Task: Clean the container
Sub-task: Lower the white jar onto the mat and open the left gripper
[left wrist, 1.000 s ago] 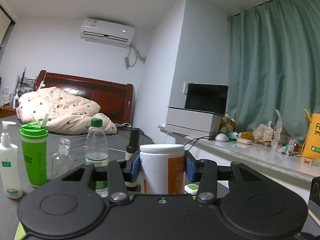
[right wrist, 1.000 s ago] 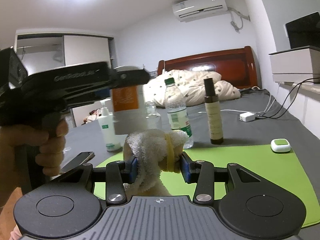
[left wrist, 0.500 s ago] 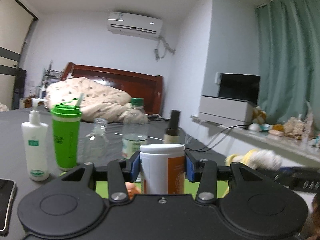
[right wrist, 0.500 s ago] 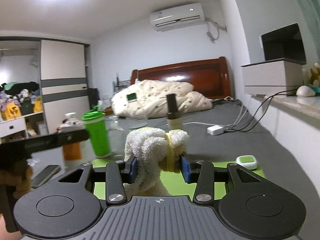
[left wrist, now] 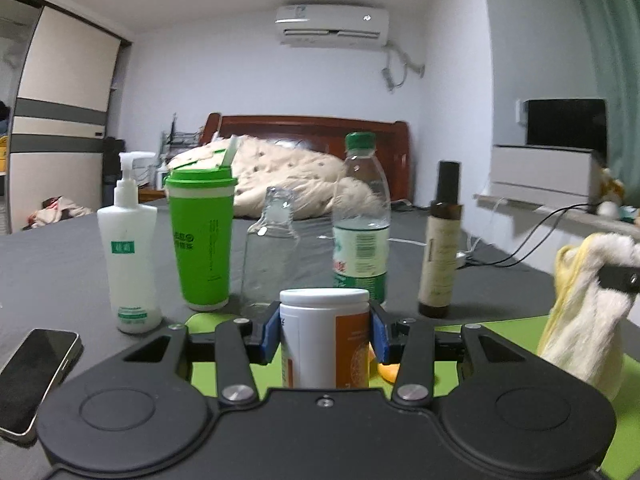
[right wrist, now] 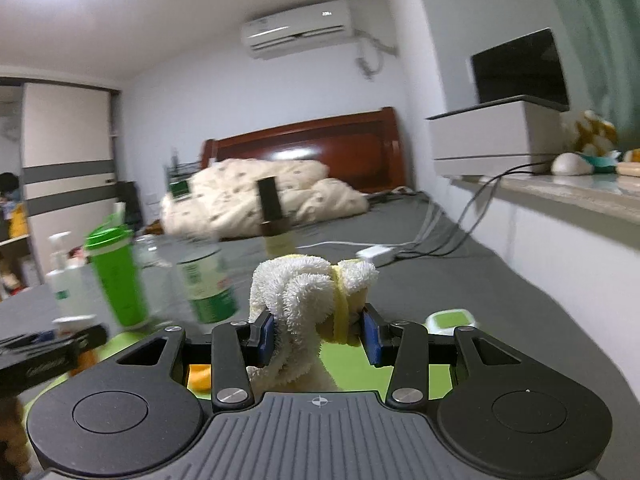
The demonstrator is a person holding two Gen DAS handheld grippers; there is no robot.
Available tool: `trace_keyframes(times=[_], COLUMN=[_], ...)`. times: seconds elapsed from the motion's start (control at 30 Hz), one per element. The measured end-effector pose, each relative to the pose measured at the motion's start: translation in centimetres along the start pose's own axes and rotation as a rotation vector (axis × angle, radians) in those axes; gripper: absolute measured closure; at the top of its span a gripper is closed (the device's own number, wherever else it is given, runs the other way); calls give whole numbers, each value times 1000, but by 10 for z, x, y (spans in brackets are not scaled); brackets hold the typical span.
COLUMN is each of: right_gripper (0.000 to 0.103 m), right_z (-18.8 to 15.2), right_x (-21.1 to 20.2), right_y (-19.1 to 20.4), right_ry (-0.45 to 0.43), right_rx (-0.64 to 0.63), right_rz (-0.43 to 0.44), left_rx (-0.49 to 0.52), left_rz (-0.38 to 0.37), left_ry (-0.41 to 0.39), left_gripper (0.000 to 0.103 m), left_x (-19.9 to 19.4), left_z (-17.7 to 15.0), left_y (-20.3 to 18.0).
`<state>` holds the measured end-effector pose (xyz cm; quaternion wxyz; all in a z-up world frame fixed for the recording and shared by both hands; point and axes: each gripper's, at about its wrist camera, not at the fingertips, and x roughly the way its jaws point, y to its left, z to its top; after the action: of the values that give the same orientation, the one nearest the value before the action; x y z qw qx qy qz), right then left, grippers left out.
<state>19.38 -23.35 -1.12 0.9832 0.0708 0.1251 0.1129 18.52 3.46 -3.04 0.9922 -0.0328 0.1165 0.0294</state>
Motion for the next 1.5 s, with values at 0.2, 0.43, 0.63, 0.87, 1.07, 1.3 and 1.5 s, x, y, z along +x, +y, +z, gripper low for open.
trace_keyframes(times=[0.2,0.43,0.63,0.87,1.07,1.3,1.5], right_gripper=[61,61,61,61,61,61,61], right_z=[12,-3,-17,-22,-22,-14,-4], right_x=[37,46,33,13,2,-5,-5], right_y=[-9,-9,-12,-12,-10,-6,1], right_ry=[30,78,104,117,116,100,93], right_rx=[11,15,47,73,72,67,82], right_rz=[-70,-100,-98,-92,-91,-87,-58], left_rx=[19,3,12,27,14,-23,-25], left_rz=[31,41,42,47,50,60,47], left_ry=[40,109,138,167,162,133,114], left_gripper=[60,60,60,59,59,21,13], left_x=[27,37,27,14,12,5,-15], left_z=[7,0,-4,-16,-17,-18,-20], left_y=[-1,5,8,8,10,14,14])
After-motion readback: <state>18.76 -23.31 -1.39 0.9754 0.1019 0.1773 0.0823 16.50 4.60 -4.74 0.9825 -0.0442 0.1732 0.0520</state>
